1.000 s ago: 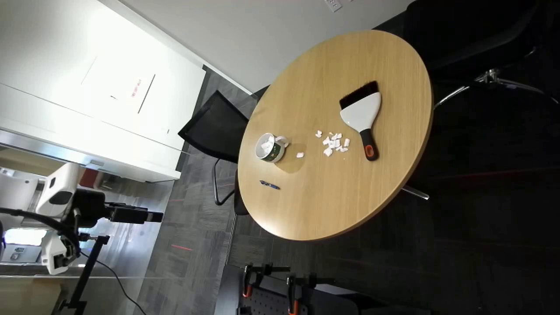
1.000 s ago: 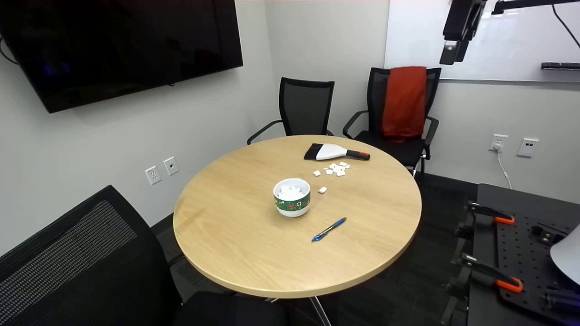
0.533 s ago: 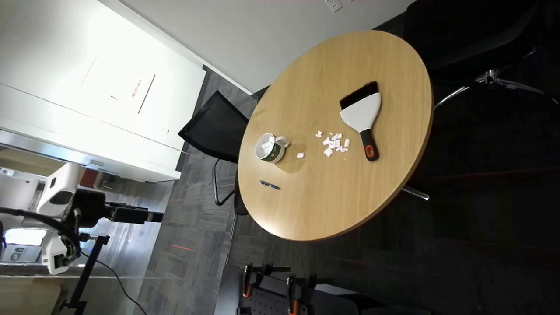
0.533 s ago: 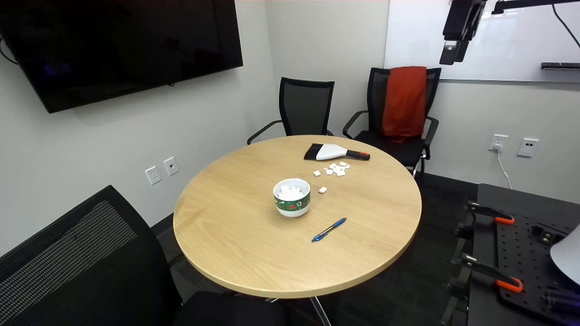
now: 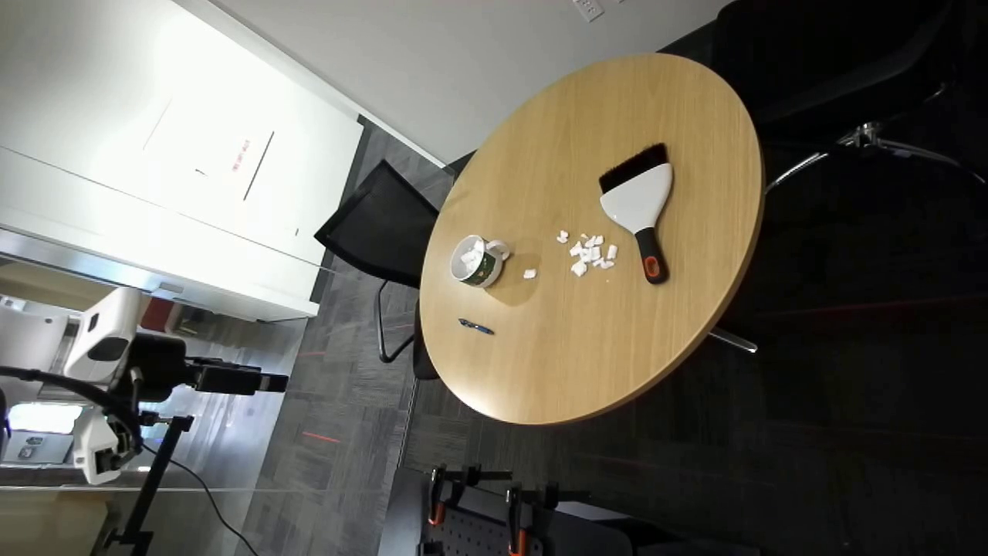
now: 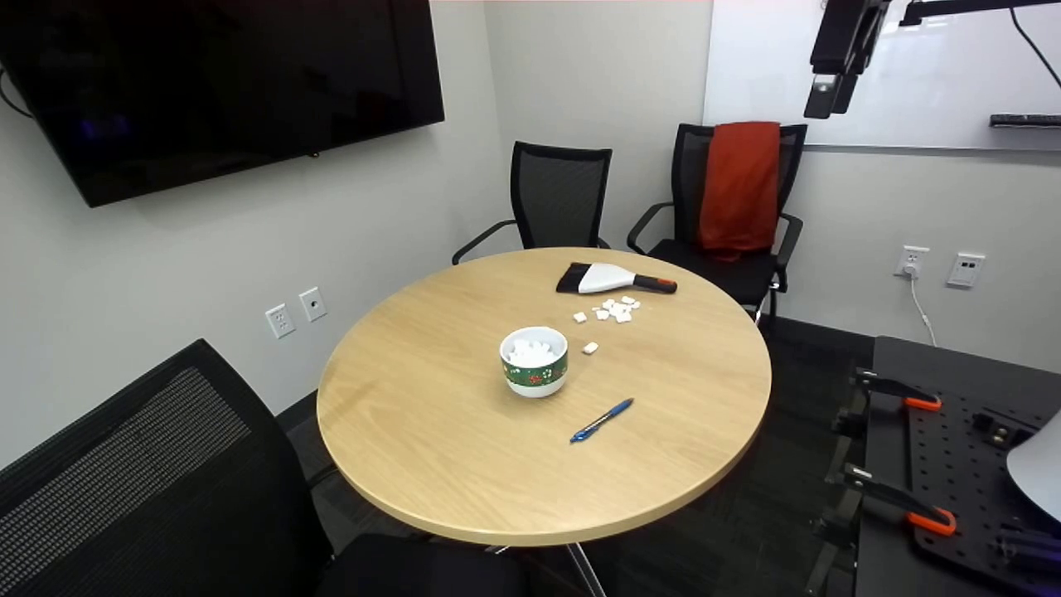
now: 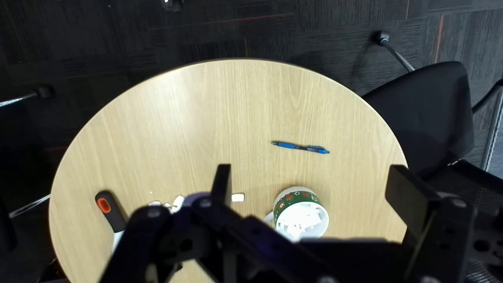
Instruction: Use the pen to stir the contents of the mug, pour the contents of the mug on the table, then sweep them
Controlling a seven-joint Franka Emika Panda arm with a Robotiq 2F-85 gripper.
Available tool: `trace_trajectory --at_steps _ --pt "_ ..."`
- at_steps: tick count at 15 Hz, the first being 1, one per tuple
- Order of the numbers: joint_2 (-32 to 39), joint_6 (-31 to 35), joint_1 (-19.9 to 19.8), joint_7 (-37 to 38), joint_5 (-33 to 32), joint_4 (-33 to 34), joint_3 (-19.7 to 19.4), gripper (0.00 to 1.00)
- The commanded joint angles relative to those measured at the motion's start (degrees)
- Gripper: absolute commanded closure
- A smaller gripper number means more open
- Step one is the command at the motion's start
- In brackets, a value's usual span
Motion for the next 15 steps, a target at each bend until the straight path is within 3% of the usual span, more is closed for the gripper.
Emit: trace_trajectory --at_steps 1,6,12,15 --pt "0.1 -0.2 -0.5 -0.3 0.3 0.2 0.4 0.0" --pt "2.1 6.3 -2.7 7.5 0.9 -2.1 2.9 0.0" --pt "8.8 19.2 -5.8 22.3 1.1 -6.7 6.9 0.0" --pt "8.4 17.5 -5.0 20.4 0.3 -6.7 6.1 0.0"
